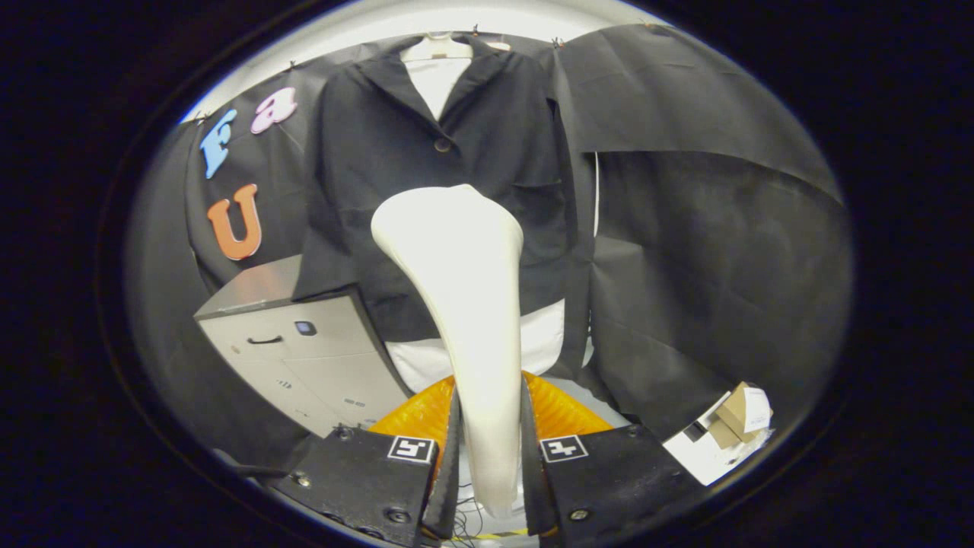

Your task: Iron the clothes twice with a garment steamer, once on the left side and once on the right side.

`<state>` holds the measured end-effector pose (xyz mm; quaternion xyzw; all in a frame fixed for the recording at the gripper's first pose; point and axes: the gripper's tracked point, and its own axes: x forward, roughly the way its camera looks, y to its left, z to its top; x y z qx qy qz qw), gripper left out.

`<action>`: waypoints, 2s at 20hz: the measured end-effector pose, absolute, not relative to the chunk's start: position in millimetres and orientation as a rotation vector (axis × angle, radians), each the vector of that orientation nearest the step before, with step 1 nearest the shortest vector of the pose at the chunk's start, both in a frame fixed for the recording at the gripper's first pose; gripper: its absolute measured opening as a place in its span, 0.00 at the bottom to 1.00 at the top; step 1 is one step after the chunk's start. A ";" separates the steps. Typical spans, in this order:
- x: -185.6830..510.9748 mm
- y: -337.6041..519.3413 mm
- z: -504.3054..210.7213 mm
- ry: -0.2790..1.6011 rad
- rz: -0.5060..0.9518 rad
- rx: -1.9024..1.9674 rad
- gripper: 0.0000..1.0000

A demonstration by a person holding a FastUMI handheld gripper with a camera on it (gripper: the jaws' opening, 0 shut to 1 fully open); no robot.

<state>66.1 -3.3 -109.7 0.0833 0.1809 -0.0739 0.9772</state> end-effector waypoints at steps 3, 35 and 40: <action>25.4 21.7 -108.6 0.364 -0.102 0.151 0.37; -67.0 94.9 -122.4 0.359 0.057 0.059 0.37; -65.1 97.3 -119.9 0.354 0.066 0.054 0.37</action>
